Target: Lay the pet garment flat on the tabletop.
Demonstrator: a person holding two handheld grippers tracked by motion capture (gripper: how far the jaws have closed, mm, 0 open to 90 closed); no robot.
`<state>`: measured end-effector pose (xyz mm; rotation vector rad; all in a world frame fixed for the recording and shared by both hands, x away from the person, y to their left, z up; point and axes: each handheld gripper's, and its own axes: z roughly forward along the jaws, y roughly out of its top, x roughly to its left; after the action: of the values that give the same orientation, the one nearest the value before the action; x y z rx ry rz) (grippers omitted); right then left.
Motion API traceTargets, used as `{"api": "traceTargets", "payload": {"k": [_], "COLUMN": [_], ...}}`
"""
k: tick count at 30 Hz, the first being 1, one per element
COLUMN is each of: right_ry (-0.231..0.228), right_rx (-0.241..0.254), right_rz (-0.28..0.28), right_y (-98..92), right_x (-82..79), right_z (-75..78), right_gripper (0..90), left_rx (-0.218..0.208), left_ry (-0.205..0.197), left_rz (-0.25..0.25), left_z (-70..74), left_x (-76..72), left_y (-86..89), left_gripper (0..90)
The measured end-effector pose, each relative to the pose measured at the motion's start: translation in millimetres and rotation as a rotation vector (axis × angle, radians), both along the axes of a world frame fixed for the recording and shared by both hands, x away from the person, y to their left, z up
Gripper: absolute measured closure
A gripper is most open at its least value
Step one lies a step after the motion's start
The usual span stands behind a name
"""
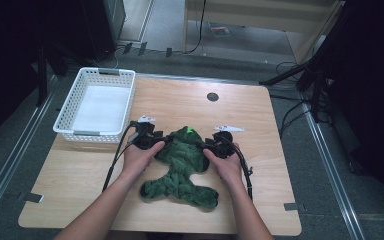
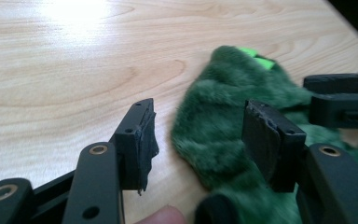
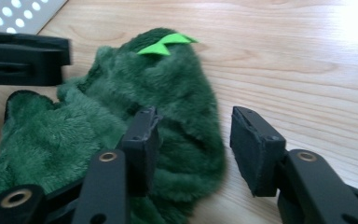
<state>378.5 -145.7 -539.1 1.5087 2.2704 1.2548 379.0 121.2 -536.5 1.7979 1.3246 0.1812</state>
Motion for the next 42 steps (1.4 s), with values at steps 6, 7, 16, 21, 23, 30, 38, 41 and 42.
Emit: {"api": "traceTargets", "payload": {"k": [6,7,16,21,23,30,38,41,42], "right_ry": [-0.024,-0.034,-0.329,-0.149,-0.121,-0.134,-0.068,-0.128,-0.145], "right_rx": [-0.082,-0.099,-0.218,-0.284,-0.079,-0.013,-0.113,-0.124,-0.093], "right_rz": [0.013,0.020,0.038,-0.006,-0.030,-0.074,0.018,-0.025,-0.046], "right_y": [7.2,8.7,22.7,9.9,-8.7,-6.4,20.1,15.2,9.9], "right_x": [3.6,4.9,14.5,28.9,28.1,30.9,34.6,29.1,25.6], "right_z": [-3.6,-2.8,35.2,10.3,10.4,19.9,0.7,4.5,8.4], "right_gripper": [87.7,88.8,87.9,76.1,65.5,67.2,79.5,72.8,70.5], "left_rx": [0.132,0.164,0.201,0.192,0.155,0.012,0.181,0.149,0.120], "left_ry": [-0.021,-0.030,-0.145,-0.066,-0.065,-0.080,-0.065,-0.061,-0.068], "left_rz": [-0.041,-0.047,0.092,0.109,0.111,0.124,0.065,0.077,0.080], "left_z": [-6.6,-5.9,4.1,-7.0,-7.1,0.3,-9.5,-5.3,-2.5], "left_x": [6.0,5.9,5.6,10.9,10.7,18.8,20.4,18.6,16.2], "left_y": [-17.7,-20.3,-10.1,-2.1,1.7,-4.1,-22.5,-14.9,-11.4], "left_gripper": [62.6,71.2,90.0,81.7,71.1,54.8,81.1,71.7,62.7]}}
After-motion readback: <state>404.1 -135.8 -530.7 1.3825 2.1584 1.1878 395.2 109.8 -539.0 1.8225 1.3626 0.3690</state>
